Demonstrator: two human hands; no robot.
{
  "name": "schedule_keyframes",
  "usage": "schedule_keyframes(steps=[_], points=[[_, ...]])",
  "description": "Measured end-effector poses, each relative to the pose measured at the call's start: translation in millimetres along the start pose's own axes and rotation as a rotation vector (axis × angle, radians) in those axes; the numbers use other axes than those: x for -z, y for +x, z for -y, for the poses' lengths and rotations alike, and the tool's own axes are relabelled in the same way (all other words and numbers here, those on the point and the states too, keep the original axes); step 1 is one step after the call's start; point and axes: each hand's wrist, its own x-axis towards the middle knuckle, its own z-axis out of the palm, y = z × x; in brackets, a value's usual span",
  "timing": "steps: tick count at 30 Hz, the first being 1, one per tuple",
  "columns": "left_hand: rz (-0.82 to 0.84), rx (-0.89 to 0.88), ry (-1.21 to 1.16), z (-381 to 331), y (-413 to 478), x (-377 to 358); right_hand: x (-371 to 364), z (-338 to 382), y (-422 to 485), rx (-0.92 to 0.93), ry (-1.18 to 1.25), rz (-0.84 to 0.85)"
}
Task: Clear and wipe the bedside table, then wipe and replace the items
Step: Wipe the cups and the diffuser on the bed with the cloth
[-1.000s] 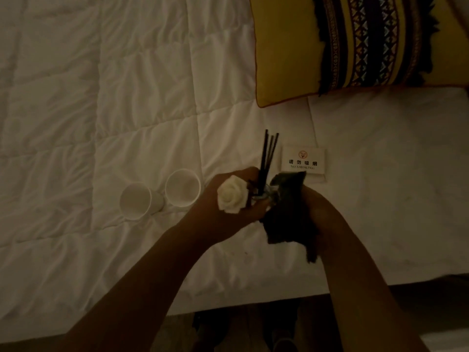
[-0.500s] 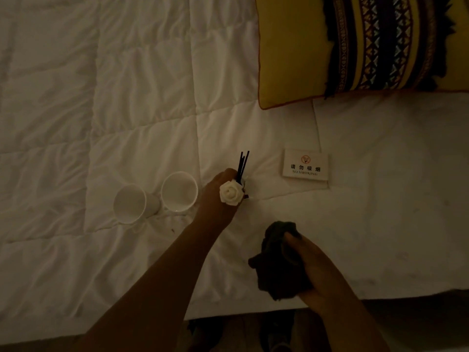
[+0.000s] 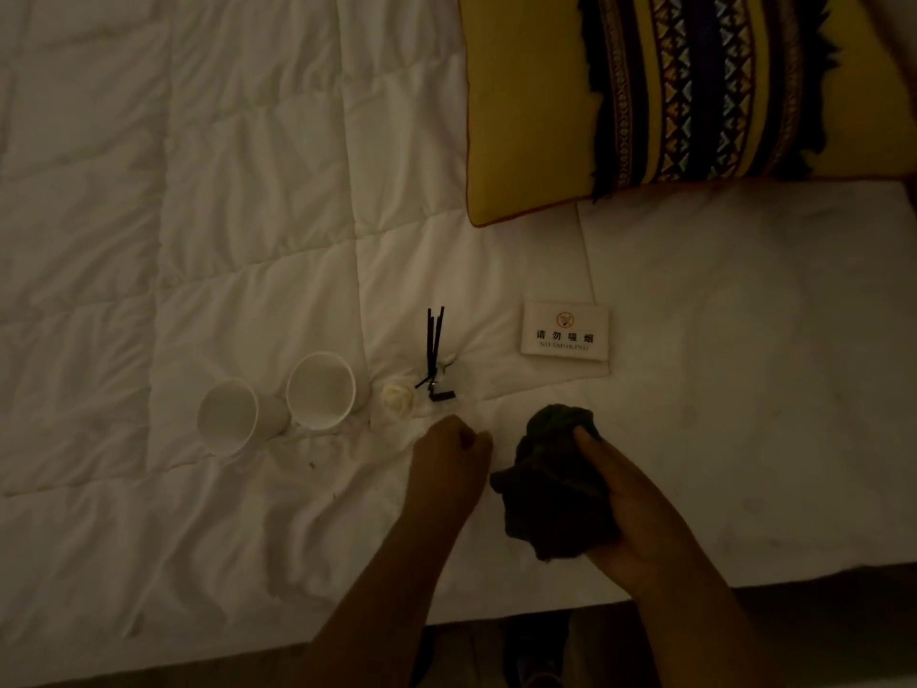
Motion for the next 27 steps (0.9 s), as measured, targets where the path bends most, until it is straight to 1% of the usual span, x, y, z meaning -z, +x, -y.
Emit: schedule_keyframes(steps=[2, 4, 5, 8, 10, 12, 14, 15, 17, 19, 21, 23, 25, 26, 27], points=[[0.031, -0.106, -0.031, -24, 3, -11, 5, 7, -2, -0.01, 0.044, -0.019], [-0.012, -0.178, -0.052, -51, 15, -20, 11, 18, -5, -0.018, 0.074, -0.035], [-0.048, -0.184, -0.093, -63, 24, -24, 15, 23, -7, -0.024, 0.089, -0.041], [-0.144, -0.129, -0.154, -95, 52, -30, 26, 39, -10, -0.031, 0.121, -0.039], [-0.159, -0.077, -0.128, -105, 68, -32, 33, 48, -10, -0.021, 0.126, -0.039], [-0.171, -0.063, -0.108, -111, 75, -32, 39, 55, -11, -0.002, 0.126, -0.038], [-0.126, -0.072, -0.079, -114, 78, -33, 45, 60, -11, 0.019, 0.122, -0.039], [-0.085, -0.064, -0.101, -115, 78, -33, 46, 63, -12, 0.034, 0.123, -0.041], [0.03, -0.009, -0.276, -115, 73, -29, 47, 67, -11, 0.086, 0.121, -0.036], [0.13, 0.039, -0.472, -111, 62, -25, 42, 72, -10, 0.178, 0.071, -0.043], [0.145, 0.043, -0.543, -104, 46, -23, 33, 75, -8, 0.296, -0.038, -0.105], [0.128, 0.034, -0.568, -94, 28, -22, 19, 74, -7, 0.48, -0.259, -0.261], [0.111, -0.016, -0.575, -85, 10, -20, 3, 70, -7, 0.739, -0.564, -0.422], [0.108, -0.04, -0.593, -81, 0, -16, -7, 65, -9, 0.858, -0.686, -0.439], [0.113, -0.054, -0.611, -80, -10, -12, -16, 59, -9, 0.946, -0.792, -0.421]])
